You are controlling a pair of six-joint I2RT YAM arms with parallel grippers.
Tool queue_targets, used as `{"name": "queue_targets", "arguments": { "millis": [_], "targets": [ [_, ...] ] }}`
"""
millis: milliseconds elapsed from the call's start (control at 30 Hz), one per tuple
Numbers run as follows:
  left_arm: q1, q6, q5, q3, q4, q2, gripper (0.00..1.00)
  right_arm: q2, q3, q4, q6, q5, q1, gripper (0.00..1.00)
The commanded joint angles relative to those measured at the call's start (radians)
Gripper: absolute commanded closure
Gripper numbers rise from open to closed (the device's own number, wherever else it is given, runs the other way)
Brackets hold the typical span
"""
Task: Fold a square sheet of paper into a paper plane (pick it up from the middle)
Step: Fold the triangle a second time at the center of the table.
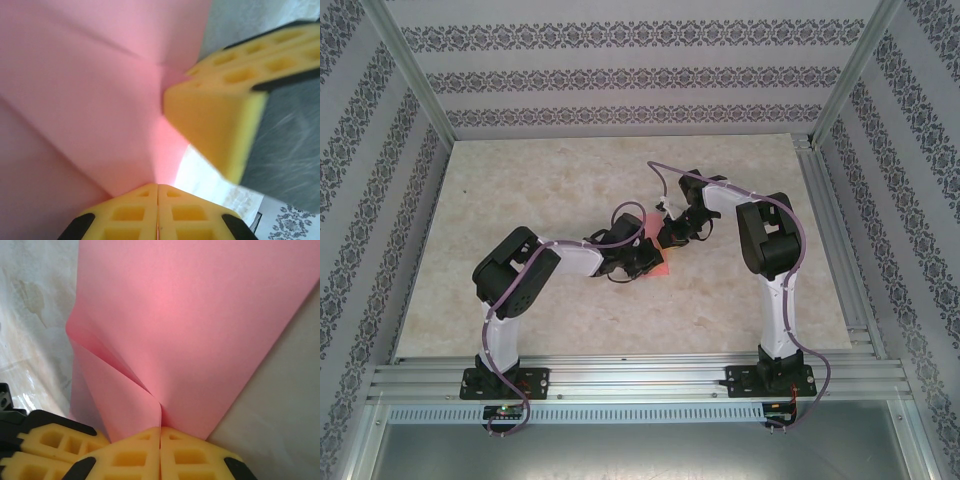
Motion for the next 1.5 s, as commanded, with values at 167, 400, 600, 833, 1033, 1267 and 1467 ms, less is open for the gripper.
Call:
{"name": "queue_targets", "arguments": {
  "millis": [167, 400, 600, 833, 1033, 1267, 1467],
  "targets": [
    [-0.014, -0.029, -0.006, -0.003, -0.005, 0.009, 0.95, 0.03, 0.024, 0.026, -0.011, 0.006, 0.01, 0.92],
    [-0.018, -0.01, 0.01, 0.009, 0.012, -0.032, 0.9, 0.026, 0.023, 0.025, -0.011, 0.011, 0.01, 0.92],
    [-0.025, 0.003, 0.037, 0.028, 0.03, -0.054, 0.86, 0.028, 0.023, 0.026, -0.011, 0.014, 0.01, 0.92],
    [-0.037, 0.0, 0.065, 0.042, 0.046, -0.036, 0.86, 0.03, 0.027, 0.025, -0.011, 0.014, 0.009, 0.92],
    [-0.039, -0.011, 0.053, 0.026, 0.051, 0.005, 0.88, 0.032, 0.028, 0.022, -0.013, 0.015, 0.009, 0.92],
    [-0.043, -0.001, 0.031, 0.01, 0.028, 0.035, 0.89, 0.033, 0.029, 0.021, -0.012, 0.019, 0.01, 0.92],
    [-0.043, -0.001, 0.029, 0.013, 0.034, 0.061, 0.89, 0.034, 0.029, 0.019, -0.011, 0.019, 0.011, 0.92]
  ]
}}
